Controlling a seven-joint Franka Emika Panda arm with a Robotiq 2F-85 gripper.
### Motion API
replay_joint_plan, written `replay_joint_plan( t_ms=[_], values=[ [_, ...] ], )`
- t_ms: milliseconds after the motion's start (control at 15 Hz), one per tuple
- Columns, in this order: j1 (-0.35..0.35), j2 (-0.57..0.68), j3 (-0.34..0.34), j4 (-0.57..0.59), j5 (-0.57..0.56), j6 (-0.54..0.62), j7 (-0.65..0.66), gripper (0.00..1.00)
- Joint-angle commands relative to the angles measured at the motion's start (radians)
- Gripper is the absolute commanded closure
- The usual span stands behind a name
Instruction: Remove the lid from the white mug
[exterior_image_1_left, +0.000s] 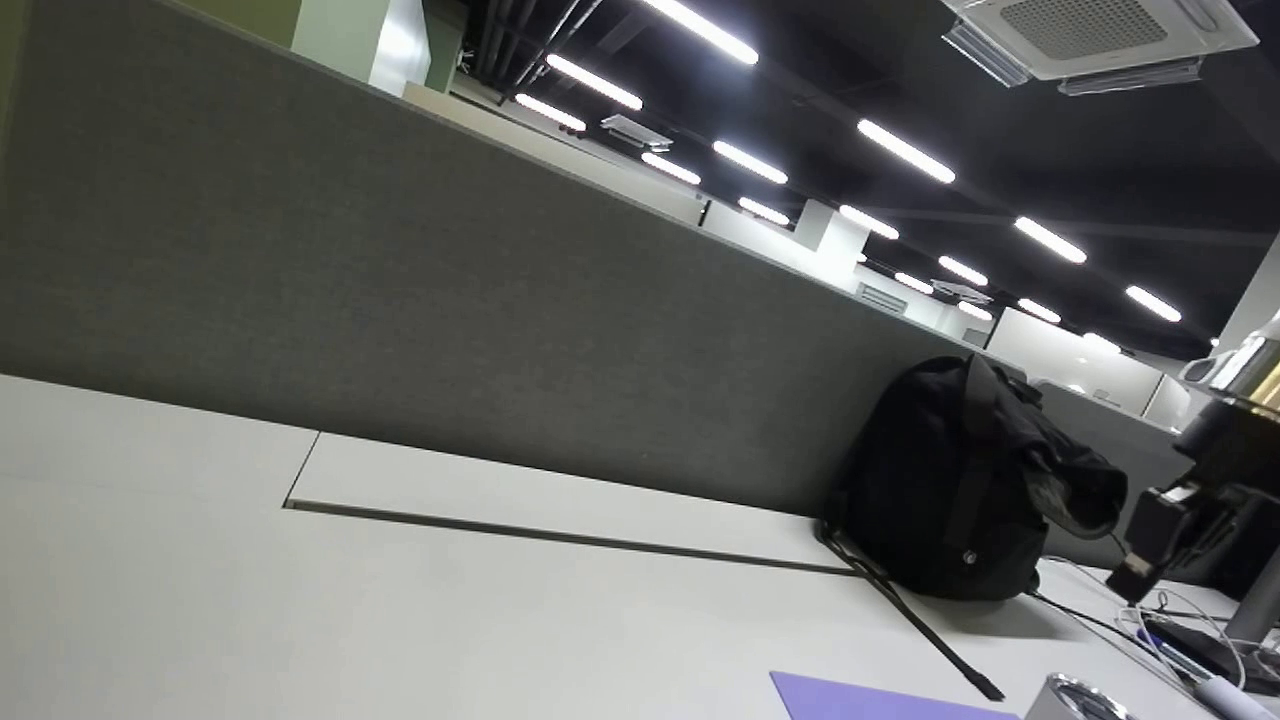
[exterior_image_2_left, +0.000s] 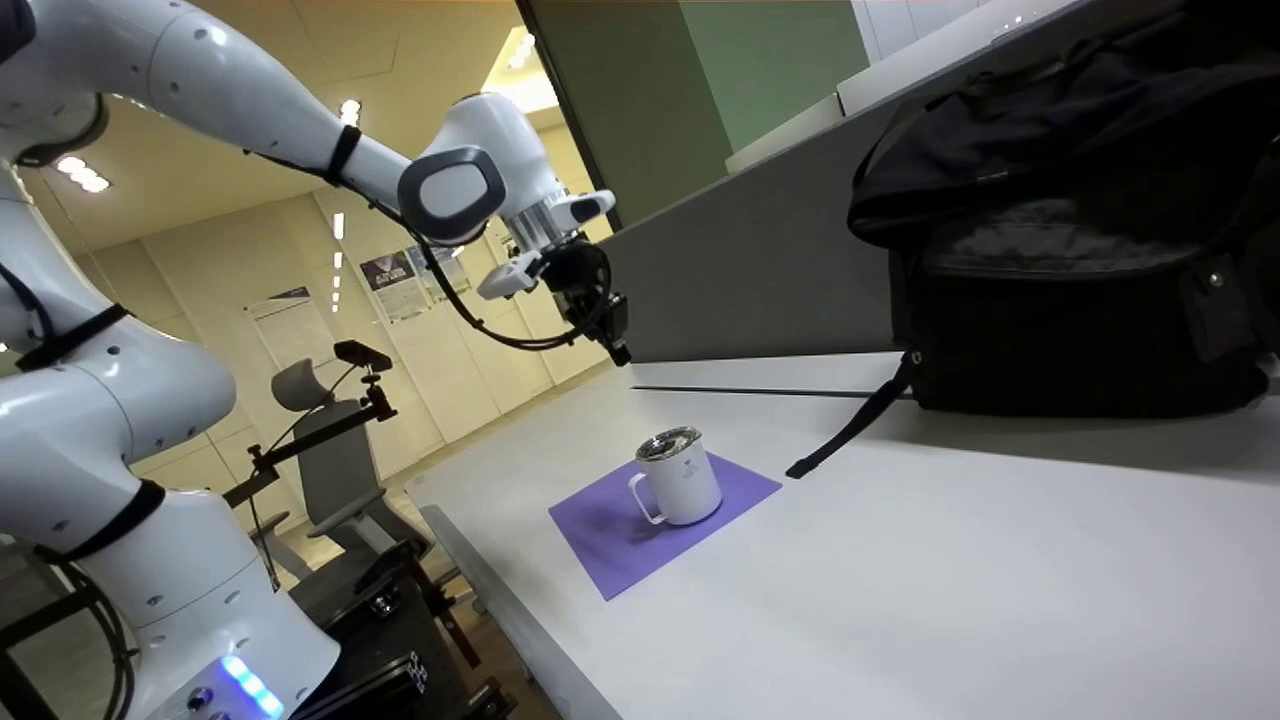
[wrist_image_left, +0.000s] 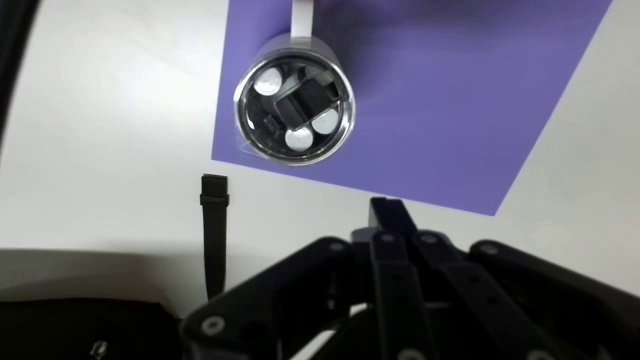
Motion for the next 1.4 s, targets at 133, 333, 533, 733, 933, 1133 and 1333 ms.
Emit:
replay_joint_plan(
  t_ms=[133,333,533,733,933,1133,1333],
  values=[
    [0.381,-0.109,-0.434,0.049,-0.088,-0.212,0.017,0.72],
    [0.52,-0.13,-0.59,0.037,-0.196,-0.215,0.055,0.53],
    [0.597,-0.126,-0.673,0.035,-0.261,-0.213,0.073,0.33],
    [0.642,-0.126,-0.716,0.023,-0.3,-0.19,0.083,0.13],
    [0.667,-0.12,-0.74,0.022,-0.321,-0.188,0.089,0.0],
    [0.683,-0.119,-0.754,0.018,-0.331,-0.185,0.089,0.0],
    [0.696,-0.112,-0.767,0.025,-0.315,-0.196,0.056,0.0]
  ],
)
